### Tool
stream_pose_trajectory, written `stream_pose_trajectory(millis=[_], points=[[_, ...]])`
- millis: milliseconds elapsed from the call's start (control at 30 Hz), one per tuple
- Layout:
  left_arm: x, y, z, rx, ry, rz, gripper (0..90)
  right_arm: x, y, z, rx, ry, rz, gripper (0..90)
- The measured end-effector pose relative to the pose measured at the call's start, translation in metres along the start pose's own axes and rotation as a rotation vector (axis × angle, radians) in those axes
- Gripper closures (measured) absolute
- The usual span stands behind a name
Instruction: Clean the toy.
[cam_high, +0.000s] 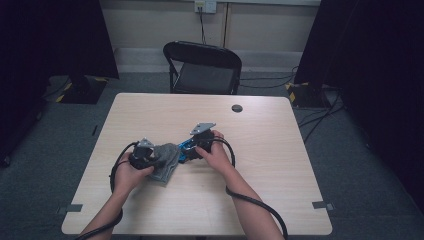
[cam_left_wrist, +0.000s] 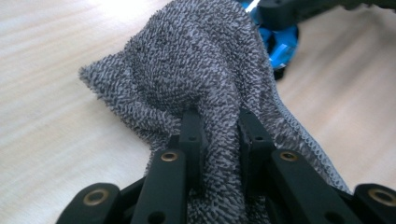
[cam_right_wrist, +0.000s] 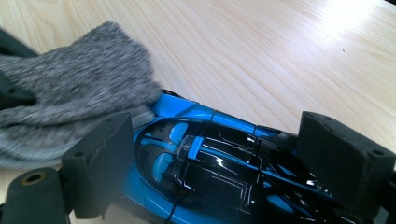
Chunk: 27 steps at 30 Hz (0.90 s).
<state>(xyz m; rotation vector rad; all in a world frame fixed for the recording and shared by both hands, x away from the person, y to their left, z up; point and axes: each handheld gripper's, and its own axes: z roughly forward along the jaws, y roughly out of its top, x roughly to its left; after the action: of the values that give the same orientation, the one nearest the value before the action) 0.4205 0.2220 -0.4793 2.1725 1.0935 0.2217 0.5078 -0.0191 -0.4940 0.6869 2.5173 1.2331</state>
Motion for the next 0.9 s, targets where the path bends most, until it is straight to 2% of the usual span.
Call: stream_pose_trajectory(millis=[200, 267, 467, 533, 633, 800, 900], points=[[-0.012, -0.007, -0.005, 0.009, -0.044, 0.023, 75.0, 0.000, 0.000, 0.000, -0.001, -0.001, 0.000, 11.3], [-0.017, -0.008, -0.005, 0.014, -0.070, 0.030, 75.1, 0.000, 0.000, 0.000, 0.000, -0.001, 0.001, 11.3], [-0.032, -0.008, -0.001, 0.024, -0.099, 0.083, 75.1, 0.001, 0.000, 0.000, 0.000, -0.001, 0.001, 11.3], [-0.034, -0.007, -0.001, 0.020, -0.108, 0.086, 75.0, 0.001, 0.000, 0.000, 0.001, -0.001, 0.001, 11.3], [-0.043, -0.005, 0.002, 0.029, -0.143, 0.116, 75.1, 0.001, 0.001, 0.000, 0.001, -0.001, 0.000, 11.3], [-0.055, -0.001, 0.005, 0.006, -0.205, 0.145, 75.1, 0.001, 0.000, 0.000, -0.002, 0.000, 0.000, 11.3], [-0.061, 0.003, 0.003, -0.003, -0.224, 0.170, 75.0, 0.001, 0.001, 0.000, 0.001, 0.000, 0.000, 11.3]])
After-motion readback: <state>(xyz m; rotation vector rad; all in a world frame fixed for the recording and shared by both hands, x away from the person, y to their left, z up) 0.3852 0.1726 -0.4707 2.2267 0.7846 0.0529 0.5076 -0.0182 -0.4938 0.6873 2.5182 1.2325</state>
